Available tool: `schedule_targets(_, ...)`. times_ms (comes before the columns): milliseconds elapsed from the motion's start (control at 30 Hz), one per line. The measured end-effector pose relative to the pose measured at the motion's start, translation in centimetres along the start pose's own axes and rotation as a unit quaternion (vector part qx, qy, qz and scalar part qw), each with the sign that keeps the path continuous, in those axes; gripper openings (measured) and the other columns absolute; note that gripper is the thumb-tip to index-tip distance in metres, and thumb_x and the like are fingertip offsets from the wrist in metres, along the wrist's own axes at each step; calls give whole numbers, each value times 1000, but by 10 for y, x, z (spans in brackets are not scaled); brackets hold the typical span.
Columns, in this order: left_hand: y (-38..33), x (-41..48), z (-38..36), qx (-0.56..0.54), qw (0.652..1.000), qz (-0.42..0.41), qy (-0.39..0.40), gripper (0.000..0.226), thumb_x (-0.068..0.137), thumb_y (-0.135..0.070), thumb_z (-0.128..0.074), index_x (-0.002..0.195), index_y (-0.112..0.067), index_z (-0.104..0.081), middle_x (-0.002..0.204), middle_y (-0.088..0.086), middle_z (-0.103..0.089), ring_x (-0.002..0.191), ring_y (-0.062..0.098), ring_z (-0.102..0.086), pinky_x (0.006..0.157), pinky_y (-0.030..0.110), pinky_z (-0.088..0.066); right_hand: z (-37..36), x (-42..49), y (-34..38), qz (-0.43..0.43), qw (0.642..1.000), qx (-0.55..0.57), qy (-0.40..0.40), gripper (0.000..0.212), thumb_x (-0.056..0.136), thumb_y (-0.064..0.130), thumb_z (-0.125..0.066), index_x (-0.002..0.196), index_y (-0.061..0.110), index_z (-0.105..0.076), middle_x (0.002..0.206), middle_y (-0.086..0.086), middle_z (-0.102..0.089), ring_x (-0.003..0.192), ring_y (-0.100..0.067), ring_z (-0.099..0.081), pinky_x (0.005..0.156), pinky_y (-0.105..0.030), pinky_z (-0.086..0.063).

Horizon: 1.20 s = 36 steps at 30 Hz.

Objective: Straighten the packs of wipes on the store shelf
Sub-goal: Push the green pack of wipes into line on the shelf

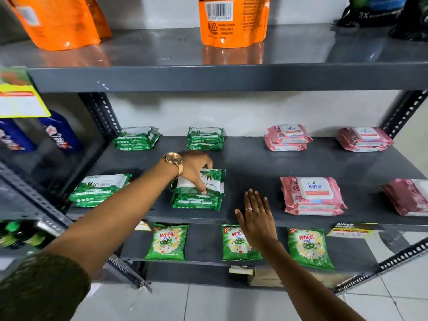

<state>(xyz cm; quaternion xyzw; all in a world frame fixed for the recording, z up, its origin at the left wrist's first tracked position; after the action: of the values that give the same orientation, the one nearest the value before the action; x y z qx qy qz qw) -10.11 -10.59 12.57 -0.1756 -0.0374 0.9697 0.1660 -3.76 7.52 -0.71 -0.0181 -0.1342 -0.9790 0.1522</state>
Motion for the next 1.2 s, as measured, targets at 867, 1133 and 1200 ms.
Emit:
schedule_targets(867,-16,-42,-37,304,952,-45,16,76,78,-7,-65,145,-16,-29,153,11,-33,143,29,-27,106,38,-41,2,-2,-1,-6,999,5,39,112,58,67,37,146,9,0,160,-7,1,147,-21,6,119,-39,8)
schedule_targets(1133,-22,-33,-18,124,990,34,-50,59,57,-64,-74,94,-21,-57,89,2,-65,78,24,-60,65,32,-49,1,-2,-2,-9,999,6,41,111,57,66,38,146,10,2,160,-7,3,147,-21,8,119,-38,9)
schedule_targets(1200,-19,-34,-19,97,993,43,-45,62,57,-59,-77,100,-20,-57,96,3,-64,83,25,-61,65,32,-48,1,-1,-2,-9,999,5,41,112,56,66,39,146,10,3,160,-7,3,147,-20,8,119,-39,9)
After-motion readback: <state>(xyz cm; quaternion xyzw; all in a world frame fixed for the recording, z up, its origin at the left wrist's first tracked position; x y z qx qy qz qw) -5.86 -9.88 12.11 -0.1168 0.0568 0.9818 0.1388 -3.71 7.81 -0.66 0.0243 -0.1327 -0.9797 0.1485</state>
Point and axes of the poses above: each hand's wrist, its own x-axis towards the middle knuckle, its own z-axis out of the back of the hand, y = z × x, the point moved 6 cm from there along x, towards the middle knuckle
